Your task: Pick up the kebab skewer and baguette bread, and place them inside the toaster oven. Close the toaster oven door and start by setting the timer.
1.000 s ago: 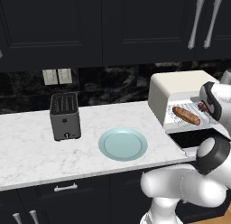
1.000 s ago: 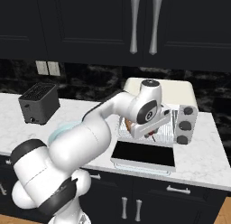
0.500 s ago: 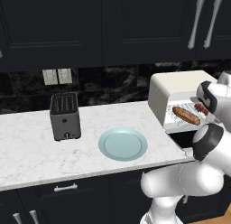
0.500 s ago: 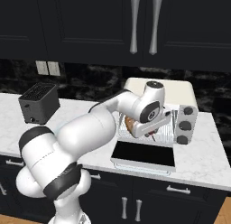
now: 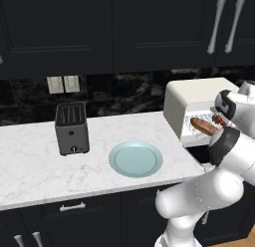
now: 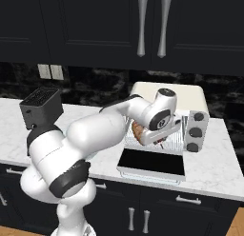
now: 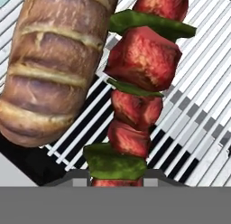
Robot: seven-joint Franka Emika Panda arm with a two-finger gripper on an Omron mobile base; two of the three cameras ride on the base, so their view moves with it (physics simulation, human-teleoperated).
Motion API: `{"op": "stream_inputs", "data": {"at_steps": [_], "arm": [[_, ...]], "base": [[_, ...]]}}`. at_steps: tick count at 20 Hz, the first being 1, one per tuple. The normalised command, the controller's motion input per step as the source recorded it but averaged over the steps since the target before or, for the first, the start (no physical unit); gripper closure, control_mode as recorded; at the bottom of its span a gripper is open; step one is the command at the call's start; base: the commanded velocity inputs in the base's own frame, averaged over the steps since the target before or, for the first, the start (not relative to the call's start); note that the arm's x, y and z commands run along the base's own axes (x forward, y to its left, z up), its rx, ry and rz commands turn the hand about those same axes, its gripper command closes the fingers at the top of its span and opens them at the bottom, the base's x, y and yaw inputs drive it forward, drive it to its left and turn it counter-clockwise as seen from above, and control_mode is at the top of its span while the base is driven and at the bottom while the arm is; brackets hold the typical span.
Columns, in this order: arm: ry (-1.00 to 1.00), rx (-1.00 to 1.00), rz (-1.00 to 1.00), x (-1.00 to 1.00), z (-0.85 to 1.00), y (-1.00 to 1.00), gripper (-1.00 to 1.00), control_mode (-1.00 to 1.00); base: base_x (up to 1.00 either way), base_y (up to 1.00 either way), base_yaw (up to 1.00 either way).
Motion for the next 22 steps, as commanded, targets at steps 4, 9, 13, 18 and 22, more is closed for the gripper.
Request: {"op": "stream_inputs", "data": {"at_steps": [4,9,13,18,22], "arm": [[0.0,0.05,0.0,0.24,-0.17,-0.08,1.0,-1.0],[0.0,0.04,0.0,0.17,-0.1,-0.09,1.0,-1.0],[0.0,0.03,0.0,0.1,-0.06,-0.06,1.0,-1.0],[0.0,0.01,0.0,0.0,-0.12,0.0,-1.0,-1.0],[0.0,0.0,0.0,0.0,0.0,0.0,-1.0,-1.0]], "base": [[0.0,0.0,0.0],[0.0,0.0,0.0],[0.0,0.0,0.0],[0.0,0.0,0.0],[0.0,0.0,0.0]]}}
